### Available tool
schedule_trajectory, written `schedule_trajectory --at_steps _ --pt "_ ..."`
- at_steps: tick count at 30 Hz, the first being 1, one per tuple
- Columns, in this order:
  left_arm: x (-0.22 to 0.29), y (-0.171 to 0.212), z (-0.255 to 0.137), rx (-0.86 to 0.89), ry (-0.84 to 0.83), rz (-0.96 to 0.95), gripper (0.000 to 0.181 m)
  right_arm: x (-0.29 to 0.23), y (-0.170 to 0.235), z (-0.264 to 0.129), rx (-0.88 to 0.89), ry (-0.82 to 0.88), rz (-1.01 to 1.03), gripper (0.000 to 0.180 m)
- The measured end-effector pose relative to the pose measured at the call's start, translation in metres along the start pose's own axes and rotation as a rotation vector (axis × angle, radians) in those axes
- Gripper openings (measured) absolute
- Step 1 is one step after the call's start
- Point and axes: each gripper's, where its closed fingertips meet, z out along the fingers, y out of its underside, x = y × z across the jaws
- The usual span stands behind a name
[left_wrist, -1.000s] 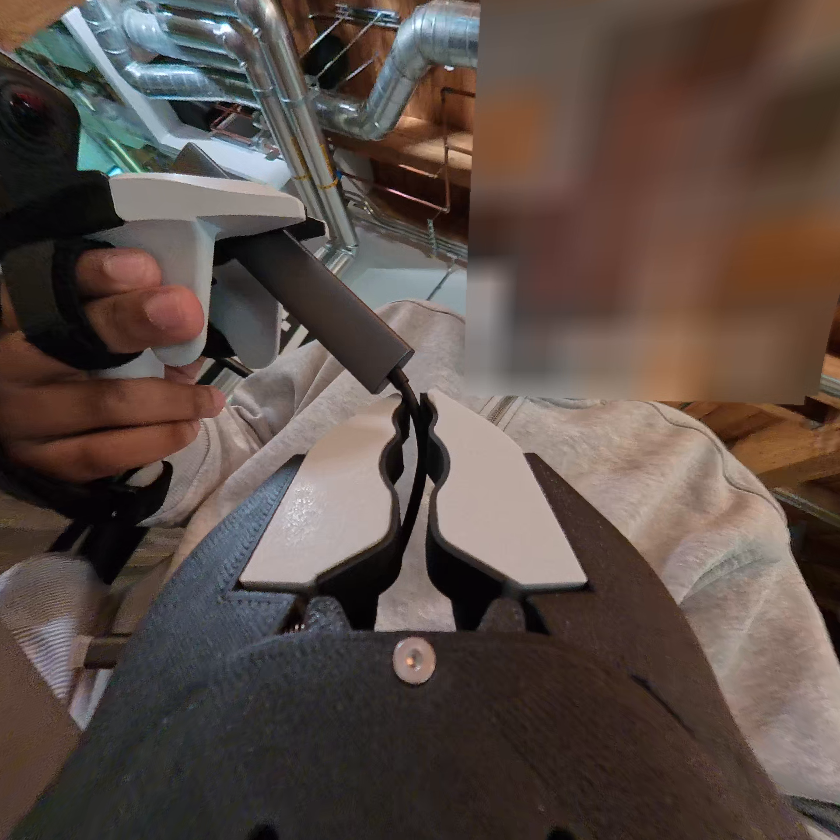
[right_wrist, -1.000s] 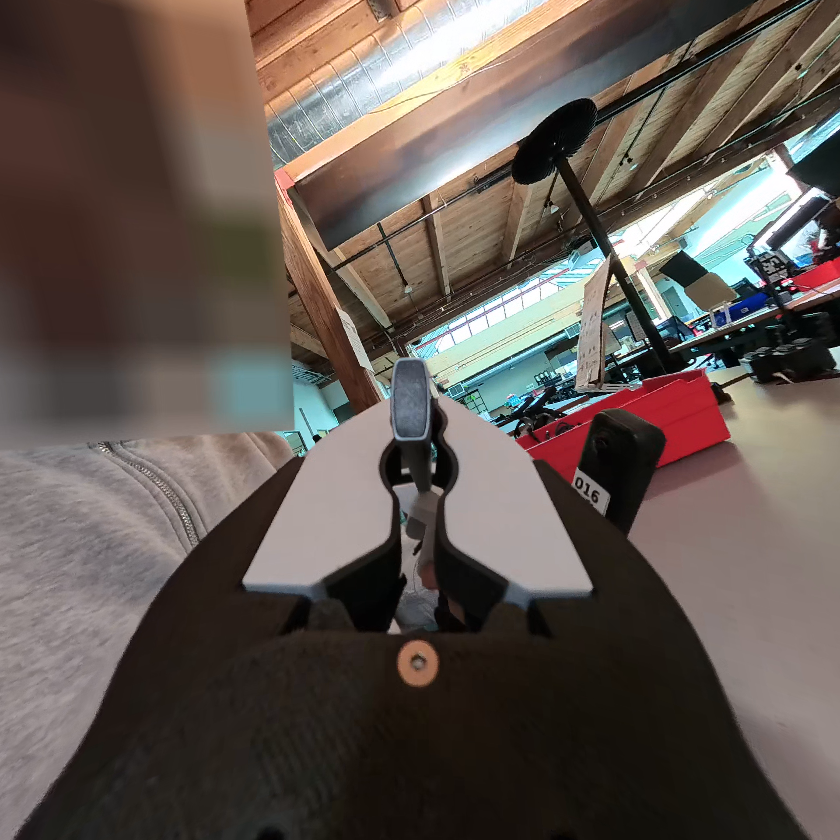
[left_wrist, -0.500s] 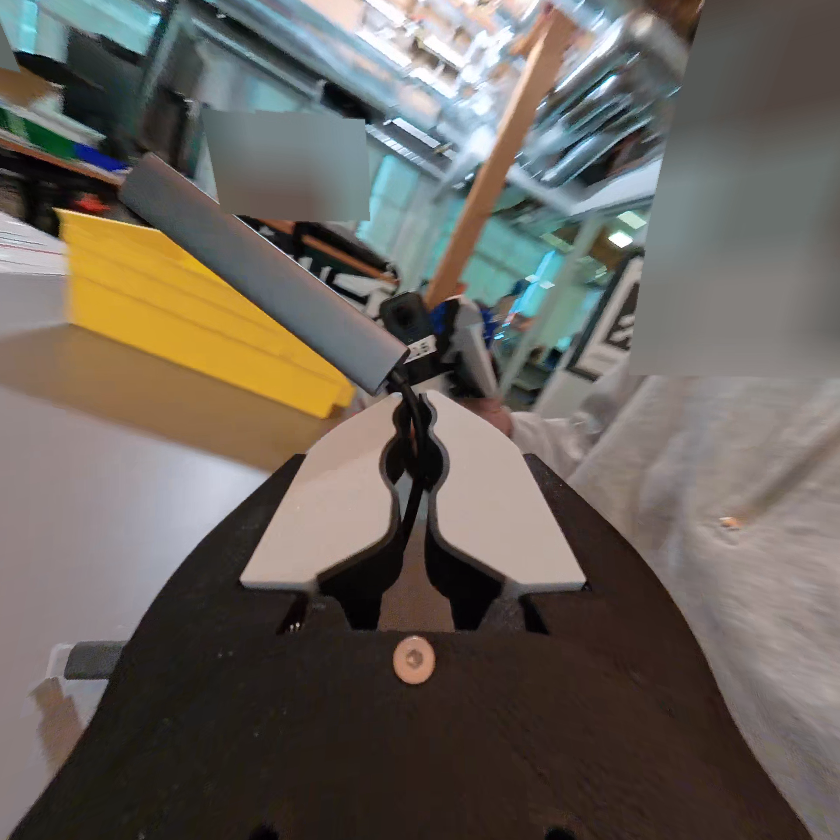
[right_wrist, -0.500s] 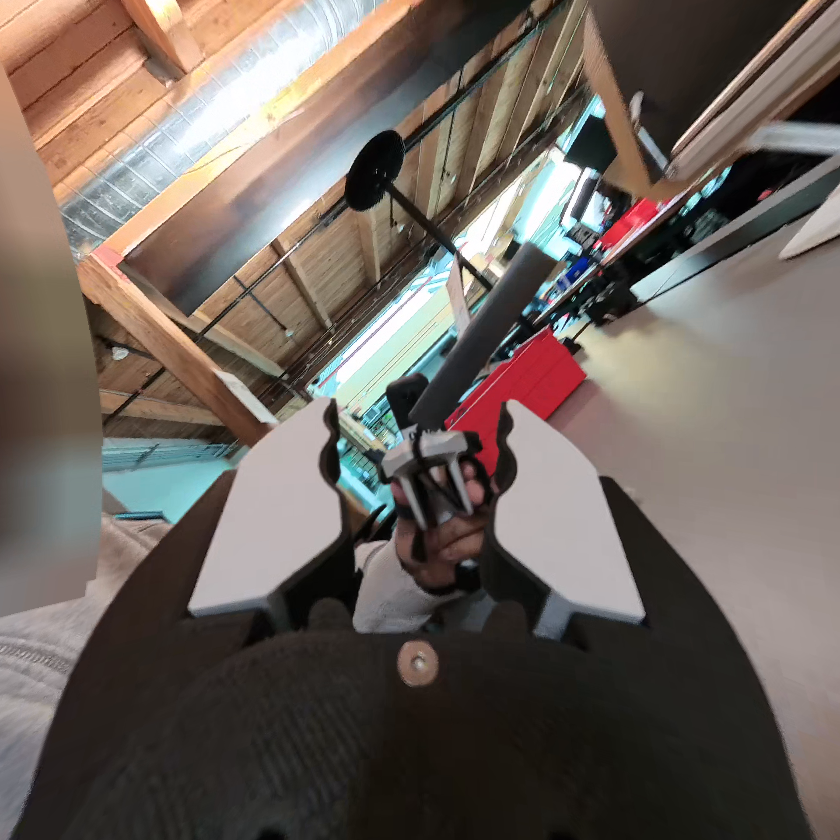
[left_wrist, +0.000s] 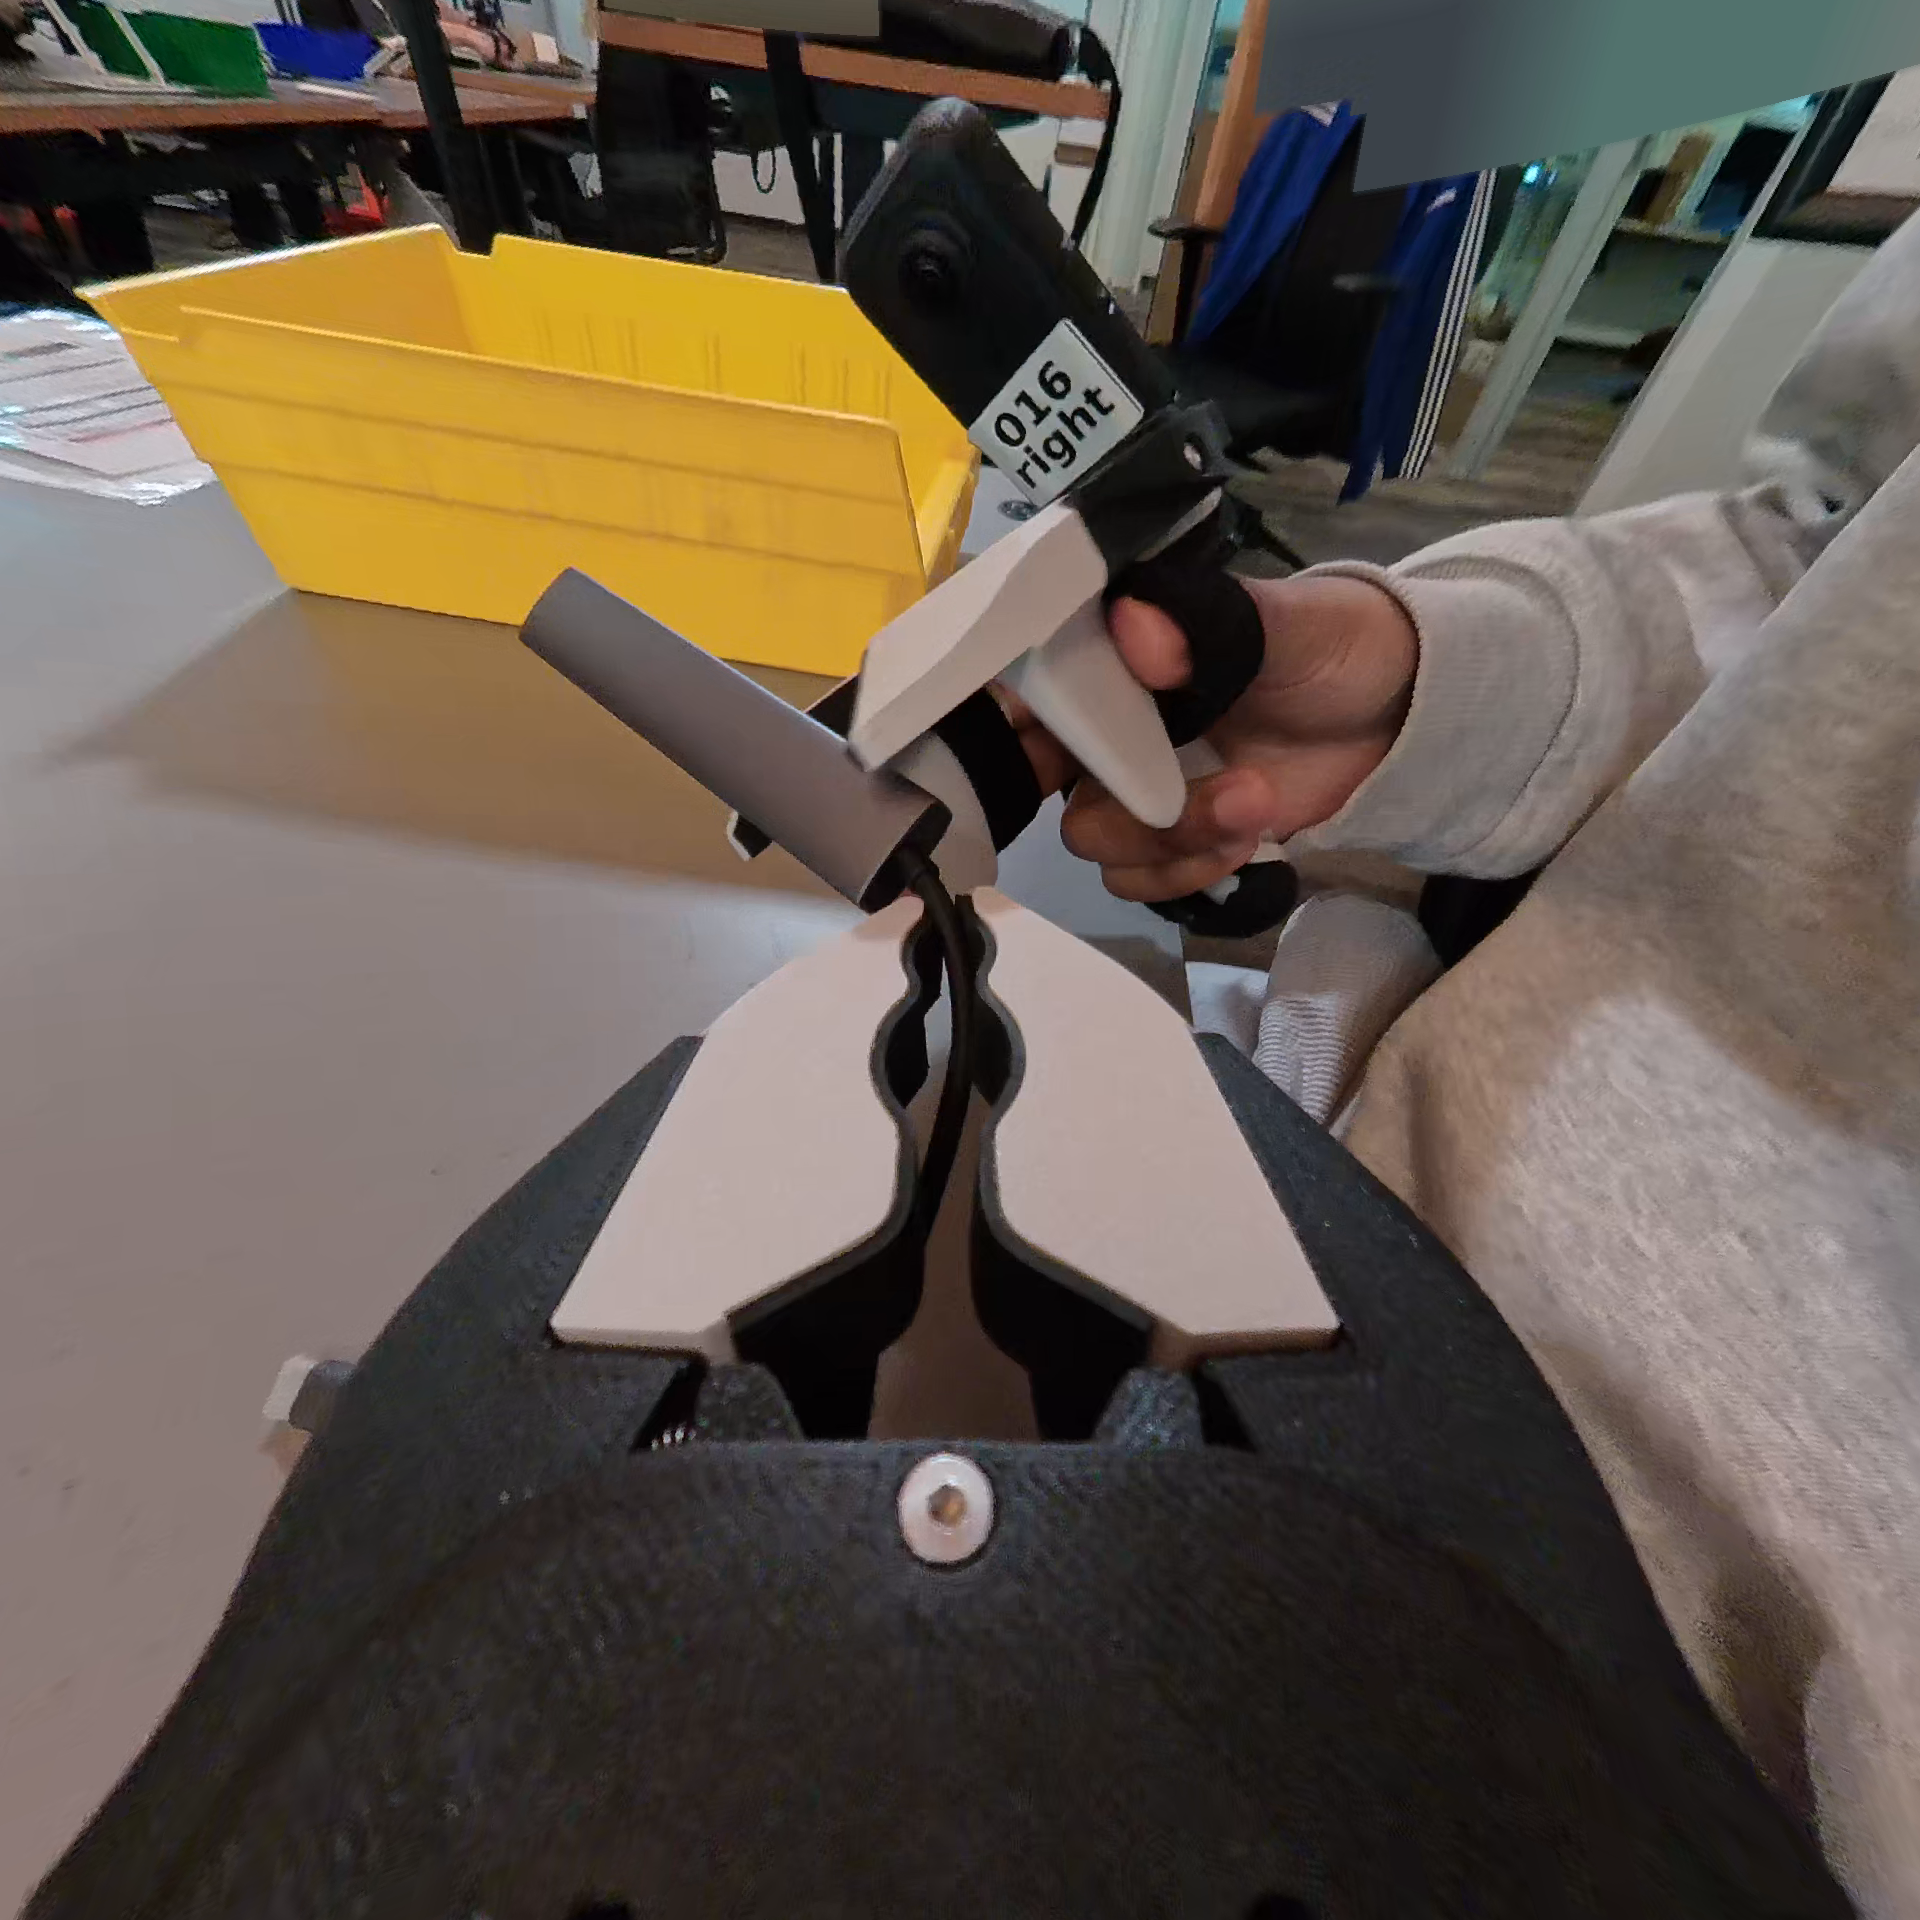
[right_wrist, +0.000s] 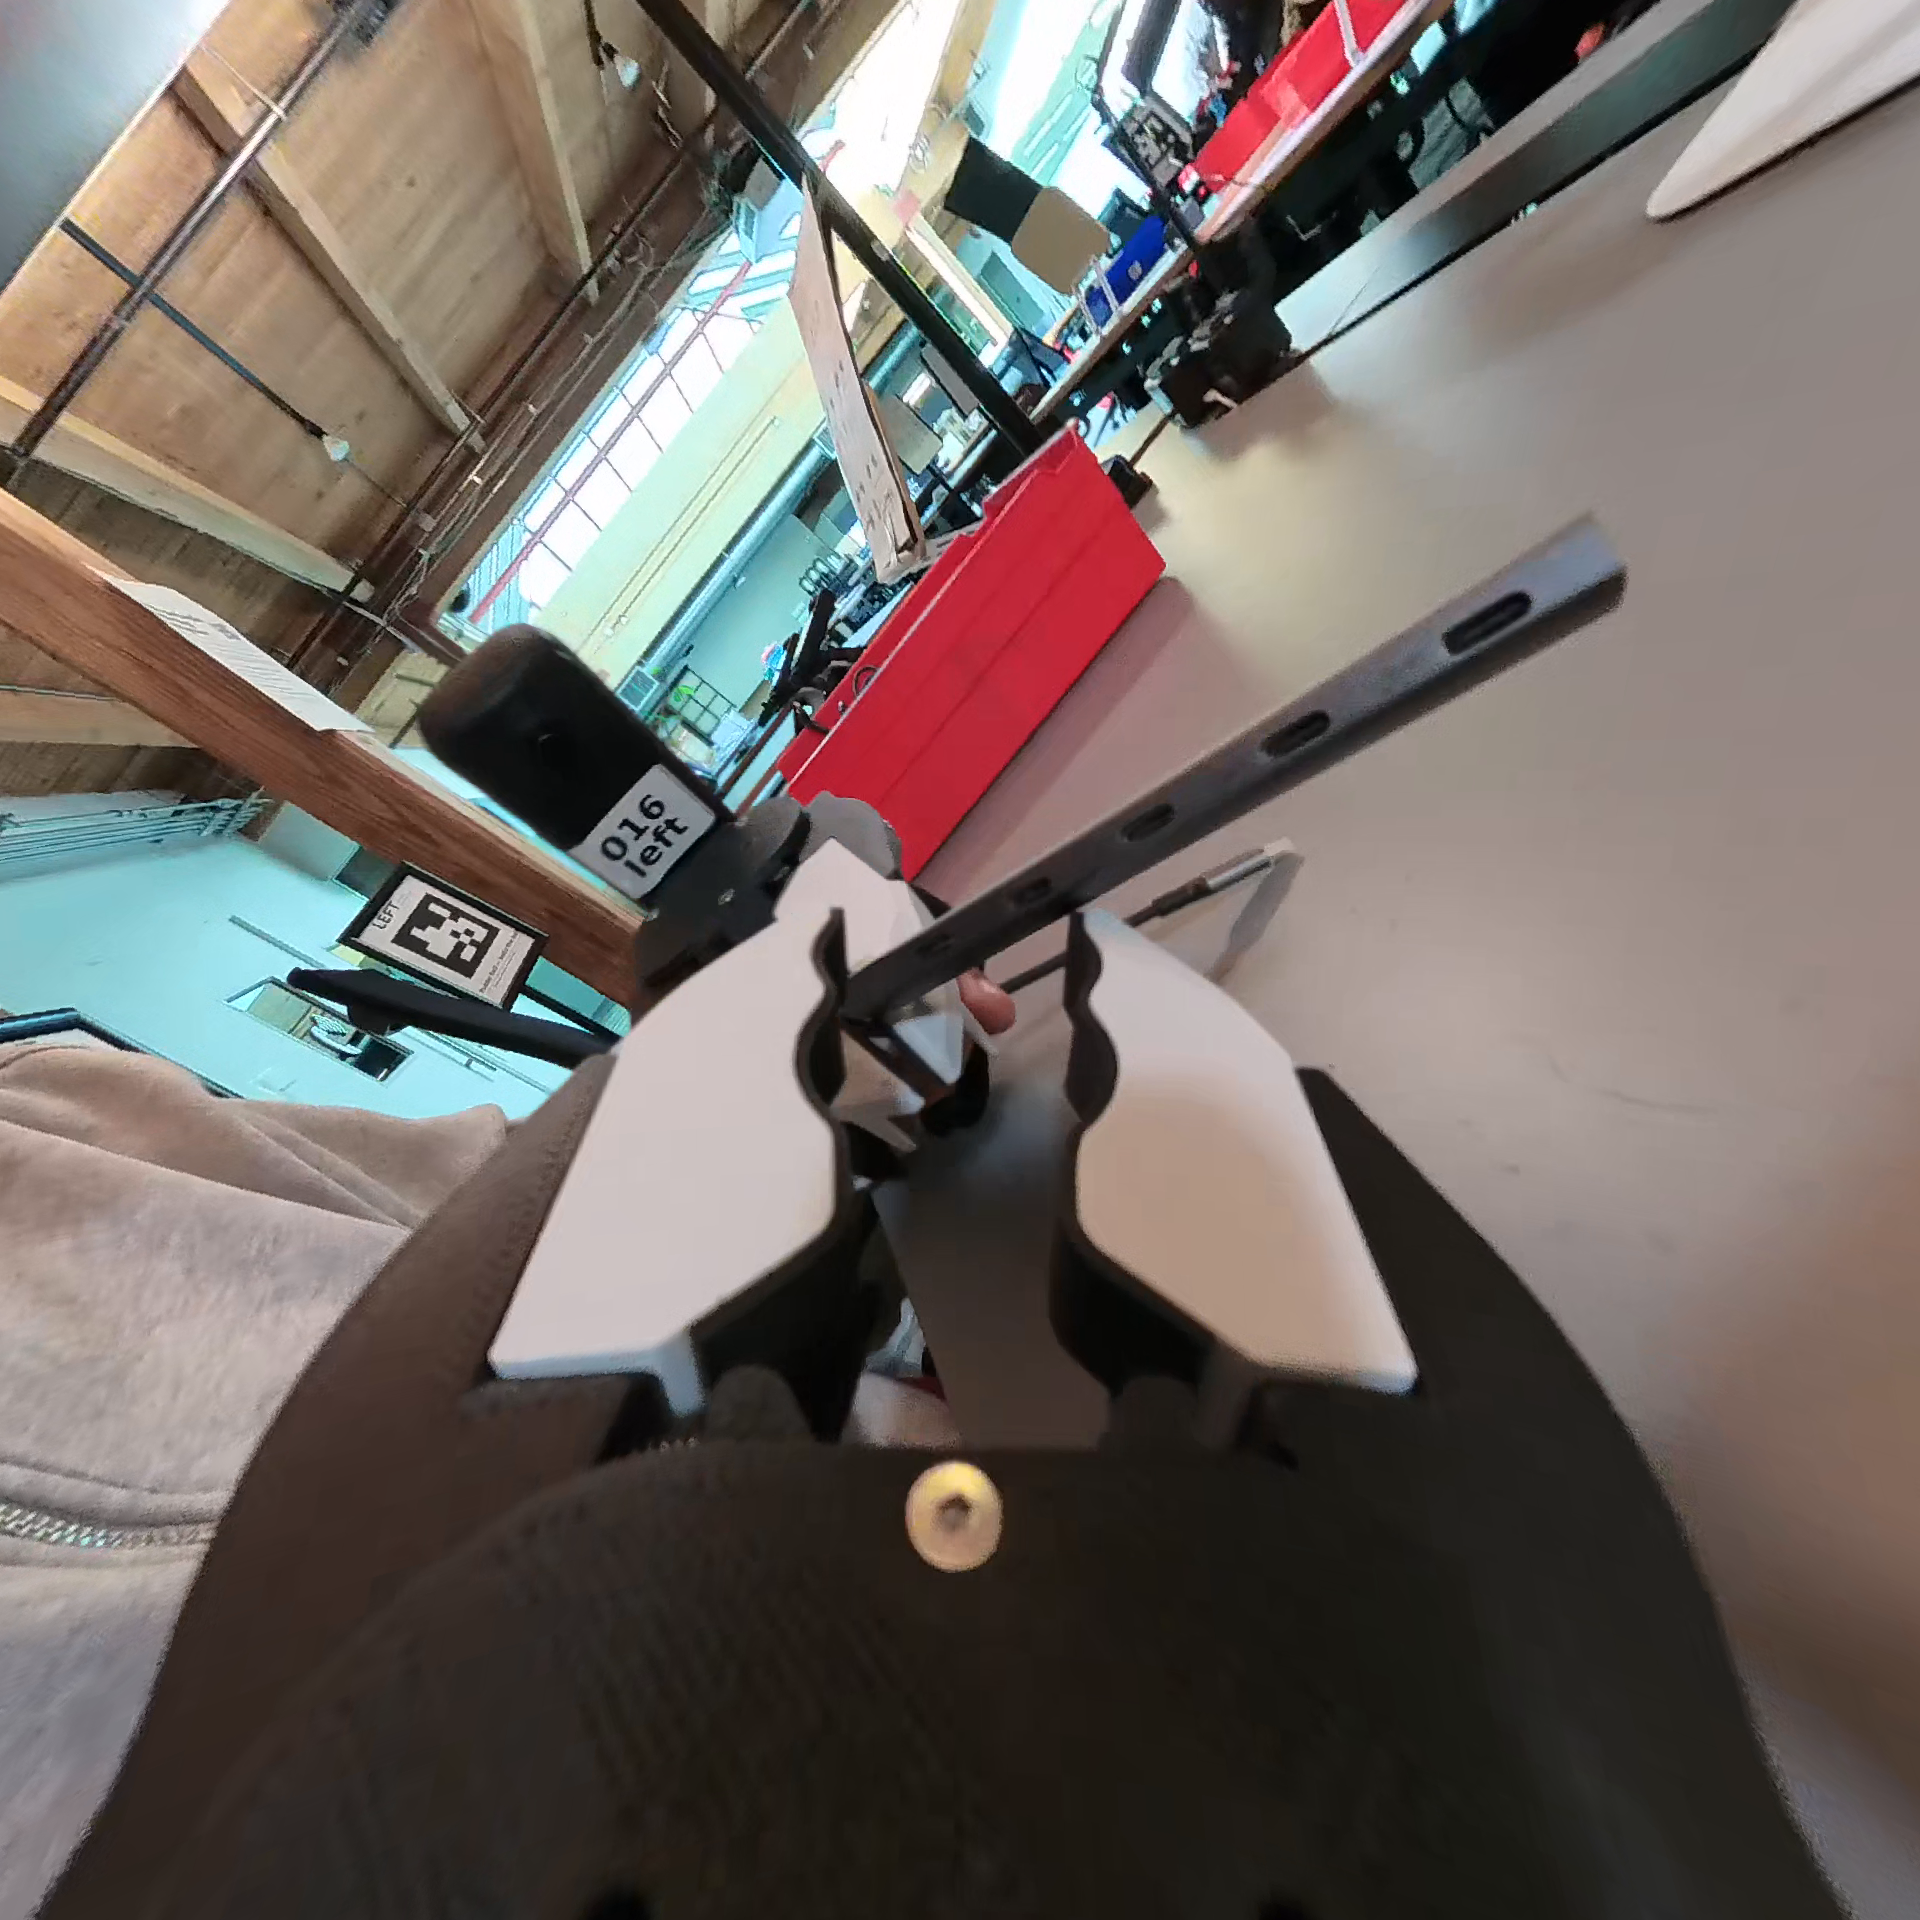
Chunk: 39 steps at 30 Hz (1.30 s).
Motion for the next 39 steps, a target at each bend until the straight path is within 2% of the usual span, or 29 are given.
schedule_trajectory --at_steps 1,5,8,14,17,21,27,33,39 --pt "0.0 0.001 0.0 -0.01 -0.004 0.011 0.004 0.003 0.001 -0.001 -0.01 0.013 0.016 0.031" --pt "0.001 0.008 0.004 -0.052 -0.005 0.045 0.005 0.004 0.003 -0.003 -0.022 -0.013 0.066 0.022" --pt "0.007 0.005 0.005 -0.031 0.056 0.007 0.008 -0.002 0.002 -0.004 -0.022 -0.024 0.025 0.018" --pt "0.014 -0.009 0.0 0.111 0.28 -0.325 0.029 -0.004 -0.003 -0.008 -0.007 -0.01 -0.033 0.014" --pt "0.012 -0.016 -0.005 0.187 0.394 -0.513 0.031 -0.003 -0.004 -0.009 0.0 -0.013 -0.02 0.013" --pt "0.003 -0.02 -0.009 0.253 0.432 -0.647 0.033 -0.004 -0.008 -0.011 0.019 -0.01 -0.033 0.012" --pt "-0.02 -0.022 -0.018 0.337 0.336 -0.685 0.037 -0.013 0.002 -0.005 -0.038 -0.032 -0.089 0.011" --pt "-0.026 -0.031 -0.028 0.44 0.384 -0.747 0.033 -0.018 0.021 0.004 -0.143 -0.05 -0.116 0.011" --pt "-0.02 -0.032 -0.027 0.441 0.424 -0.73 0.023 -0.021 0.033 0.008 -0.203 -0.062 -0.126 0.011"
